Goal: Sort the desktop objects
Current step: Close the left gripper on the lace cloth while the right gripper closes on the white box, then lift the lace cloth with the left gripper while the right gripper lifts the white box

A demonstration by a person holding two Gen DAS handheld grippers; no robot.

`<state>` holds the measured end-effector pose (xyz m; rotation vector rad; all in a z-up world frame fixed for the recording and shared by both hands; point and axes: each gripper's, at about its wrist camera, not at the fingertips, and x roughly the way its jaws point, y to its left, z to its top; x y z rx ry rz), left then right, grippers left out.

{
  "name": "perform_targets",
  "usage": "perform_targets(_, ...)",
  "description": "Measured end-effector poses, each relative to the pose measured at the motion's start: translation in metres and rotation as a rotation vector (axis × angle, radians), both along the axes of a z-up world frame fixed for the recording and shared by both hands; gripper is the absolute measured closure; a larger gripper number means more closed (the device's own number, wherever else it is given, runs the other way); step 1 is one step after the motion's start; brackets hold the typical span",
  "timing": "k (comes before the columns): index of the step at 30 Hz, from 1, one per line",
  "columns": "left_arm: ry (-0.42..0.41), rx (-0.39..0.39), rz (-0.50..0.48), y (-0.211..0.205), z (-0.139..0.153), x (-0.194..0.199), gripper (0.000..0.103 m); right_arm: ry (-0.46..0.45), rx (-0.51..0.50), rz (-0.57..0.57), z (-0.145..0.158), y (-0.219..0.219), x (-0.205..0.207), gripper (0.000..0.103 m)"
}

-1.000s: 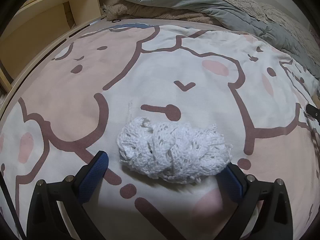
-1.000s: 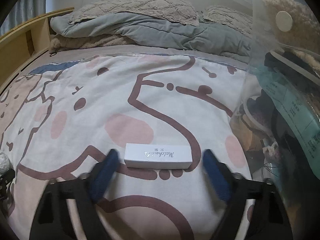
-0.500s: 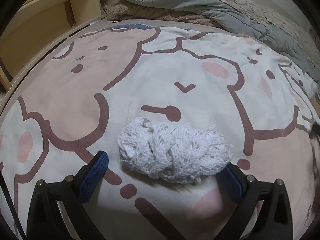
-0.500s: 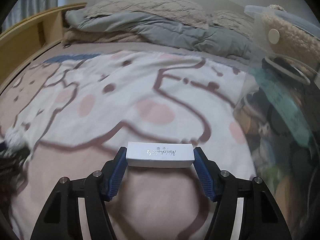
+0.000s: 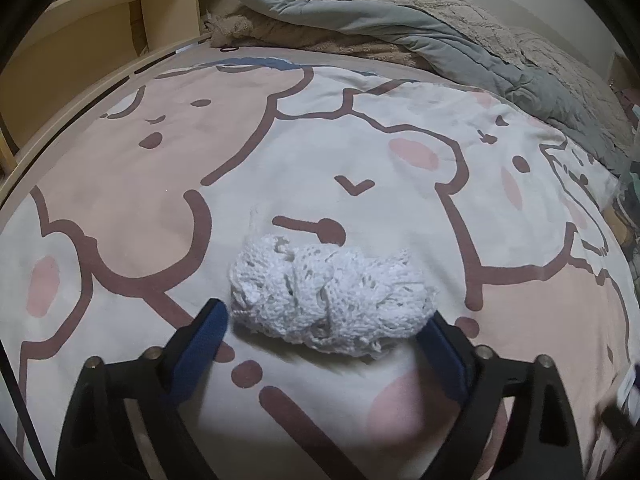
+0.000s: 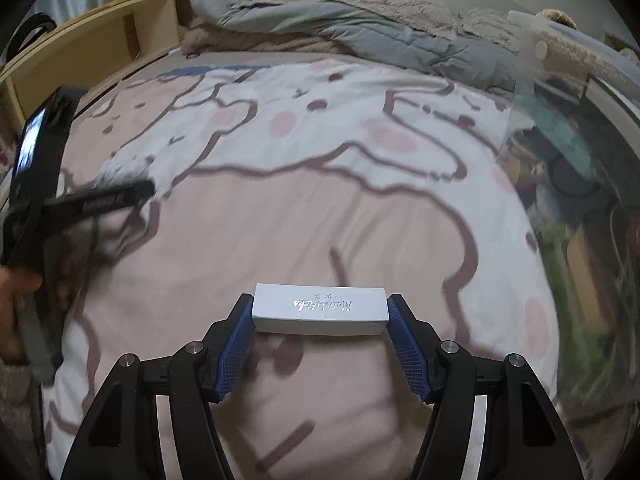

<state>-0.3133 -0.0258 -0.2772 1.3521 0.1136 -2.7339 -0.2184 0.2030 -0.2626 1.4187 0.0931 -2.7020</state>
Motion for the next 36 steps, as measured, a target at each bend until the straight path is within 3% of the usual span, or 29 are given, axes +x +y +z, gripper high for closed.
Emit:
perform_targets(7, 0.000, 0.005, -0.014, 0.004, 0.005, 0.005, 0.025, 0.011, -0.004, 0.004, -0.007, -0.004, 0.016, 0.036)
perform_targets(14, -0.015, 0.065, -0.127, 0.024, 0.023, 0.036, 0.026, -0.019, -0.096, -0.021, -0.014, 0.006, 0.011, 0.037)
perform_targets(20, -0.062, 0.046, -0.233, 0.043, 0.035, 0.080, 0.026, -0.016, -0.111, -0.012, -0.014, 0.003, 0.015, 0.037)
perform_targets(29, -0.149, 0.107, -0.240, 0.059, 0.019, 0.125, 0.026, -0.019, -0.122, -0.003, -0.012, 0.002, 0.018, 0.037)
perform_targets(32, -0.136, 0.102, -0.226, 0.061, 0.017, 0.129, 0.024, -0.020, -0.123, 0.002, -0.012, 0.002, 0.018, 0.036)
perform_targets(36, -0.142, 0.164, -0.220, 0.059, 0.018, 0.127, 0.011, -0.019, -0.142, -0.009, -0.010, 0.004, 0.016, 0.036)
